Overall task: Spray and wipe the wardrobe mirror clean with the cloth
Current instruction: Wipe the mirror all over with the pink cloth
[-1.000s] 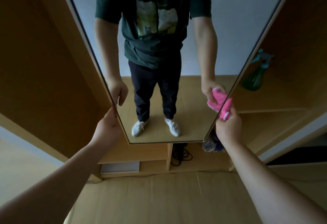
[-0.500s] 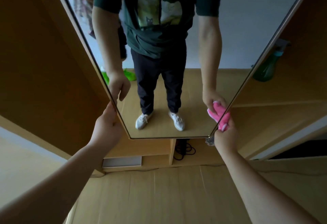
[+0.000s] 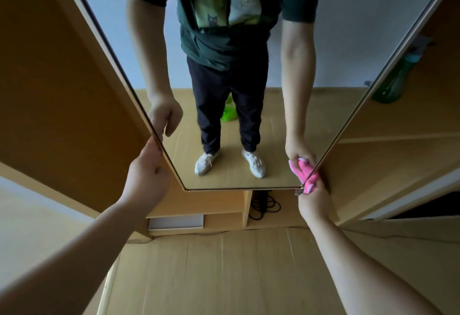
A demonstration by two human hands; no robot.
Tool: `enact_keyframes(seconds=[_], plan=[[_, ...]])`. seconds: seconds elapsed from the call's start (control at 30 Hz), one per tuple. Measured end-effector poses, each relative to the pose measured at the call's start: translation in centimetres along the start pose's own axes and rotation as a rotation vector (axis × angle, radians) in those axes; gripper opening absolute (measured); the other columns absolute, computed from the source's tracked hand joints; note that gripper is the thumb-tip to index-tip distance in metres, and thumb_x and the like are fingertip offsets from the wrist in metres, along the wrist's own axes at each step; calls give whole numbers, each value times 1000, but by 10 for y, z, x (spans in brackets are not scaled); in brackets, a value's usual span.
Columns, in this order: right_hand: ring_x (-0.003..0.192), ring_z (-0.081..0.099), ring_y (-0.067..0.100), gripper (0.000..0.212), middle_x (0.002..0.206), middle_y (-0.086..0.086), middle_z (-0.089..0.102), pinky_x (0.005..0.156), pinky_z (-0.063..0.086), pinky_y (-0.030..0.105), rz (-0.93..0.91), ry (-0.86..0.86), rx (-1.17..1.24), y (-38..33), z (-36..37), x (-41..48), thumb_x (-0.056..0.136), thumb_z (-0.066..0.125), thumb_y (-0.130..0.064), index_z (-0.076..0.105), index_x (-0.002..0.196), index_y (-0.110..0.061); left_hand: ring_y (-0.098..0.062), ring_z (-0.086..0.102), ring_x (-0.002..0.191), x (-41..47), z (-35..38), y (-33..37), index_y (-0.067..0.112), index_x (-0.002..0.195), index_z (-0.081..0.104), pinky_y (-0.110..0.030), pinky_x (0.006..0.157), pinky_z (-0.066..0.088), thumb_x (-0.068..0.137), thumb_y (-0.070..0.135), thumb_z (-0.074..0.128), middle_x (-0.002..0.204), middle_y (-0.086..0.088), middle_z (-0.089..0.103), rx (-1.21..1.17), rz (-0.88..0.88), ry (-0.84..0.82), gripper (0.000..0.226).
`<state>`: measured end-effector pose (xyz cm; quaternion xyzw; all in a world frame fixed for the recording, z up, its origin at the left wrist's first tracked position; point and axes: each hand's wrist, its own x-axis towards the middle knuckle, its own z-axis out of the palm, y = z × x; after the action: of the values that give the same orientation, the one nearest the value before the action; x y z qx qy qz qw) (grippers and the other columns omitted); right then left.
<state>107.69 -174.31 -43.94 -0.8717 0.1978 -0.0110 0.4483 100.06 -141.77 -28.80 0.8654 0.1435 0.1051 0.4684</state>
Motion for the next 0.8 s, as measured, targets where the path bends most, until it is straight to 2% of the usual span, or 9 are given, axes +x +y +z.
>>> enact_keyframes(seconds=[0.1, 0.2, 0.27, 0.37, 0.43, 0.53, 0.6, 0.67, 0.8], plan=[[81, 68, 33, 59, 101, 10, 69, 69, 58, 46, 109, -55, -44, -2, -5, -1, 72, 41, 5, 54, 125, -19, -2, 49, 120, 0, -5, -2, 35, 150, 23, -14, 85, 39, 86, -9, 40, 140, 13, 44, 10, -5, -67, 80], [67, 63, 31, 31, 86, 18, 67, 55, 50, 29, 143, -47, -72, -22, -21, -22, 90, 46, -4, 57, 118, -6, -8, 43, 131, -4, -14, -6, 29, 153, 15, -28, 103, 41, 90, -7, 44, 151, 7, 34, 17, -62, -126, 78], [75, 63, 35, 21, 83, 21, 65, 65, 50, 33, 113, -76, -51, -34, -34, -40, 88, 51, -1, 61, 107, -1, -12, 36, 137, -11, -24, -3, 27, 149, 24, -35, 111, 33, 89, -11, 46, 147, 8, 39, 8, -57, -129, 75], [87, 62, 35, 15, 76, 10, 59, 77, 47, 32, 77, -161, -4, -62, -54, -64, 85, 51, 3, 59, 94, -4, -1, 53, 111, -18, -46, 18, 51, 112, 42, -24, 92, 42, 88, -10, 47, 114, 25, 52, 23, 25, -15, 65], [90, 58, 27, 35, 85, 8, 61, 75, 41, 26, -1, -222, 33, -91, -68, -81, 82, 46, 9, 63, 108, -7, 3, 56, 98, -20, -65, 33, 52, 101, 47, -22, 83, 45, 89, -5, 49, 104, 24, 56, 41, 75, 93, 58], [101, 59, 14, 60, 99, -2, 64, 82, 45, 22, -178, -319, 88, -140, -83, -104, 77, 44, 12, 61, 124, -20, -16, 63, 101, -17, -94, 51, 23, 119, 58, -33, 84, 52, 86, -3, 51, 112, 3, 63, 99, 157, 218, 43], [106, 62, 10, 59, 104, -8, 67, 92, 48, 24, -325, -379, 154, -179, -92, -117, 76, 47, 12, 62, 117, -28, -16, 62, 100, -21, -115, 72, 14, 123, 58, -31, 81, 52, 86, -2, 53, 113, 1, 62, 131, 238, 246, 40], [107, 61, 2, 56, 109, -10, 68, 96, 46, 21, -478, -397, 229, -224, -106, -133, 78, 53, 12, 62, 115, -29, -11, 62, 98, -29, -139, 100, 19, 116, 59, -27, 80, 54, 87, -3, 55, 106, 6, 62, 125, 368, 252, 37], [96, 59, -10, 51, 101, -18, 66, 81, 43, 4, -747, -416, 305, -318, -142, -172, 80, 60, 12, 61, 101, -35, -7, 63, 96, -38, -183, 160, 20, 107, 62, -26, 83, 53, 88, -3, 59, 102, 11, 64, 68, 543, 252, 30]])
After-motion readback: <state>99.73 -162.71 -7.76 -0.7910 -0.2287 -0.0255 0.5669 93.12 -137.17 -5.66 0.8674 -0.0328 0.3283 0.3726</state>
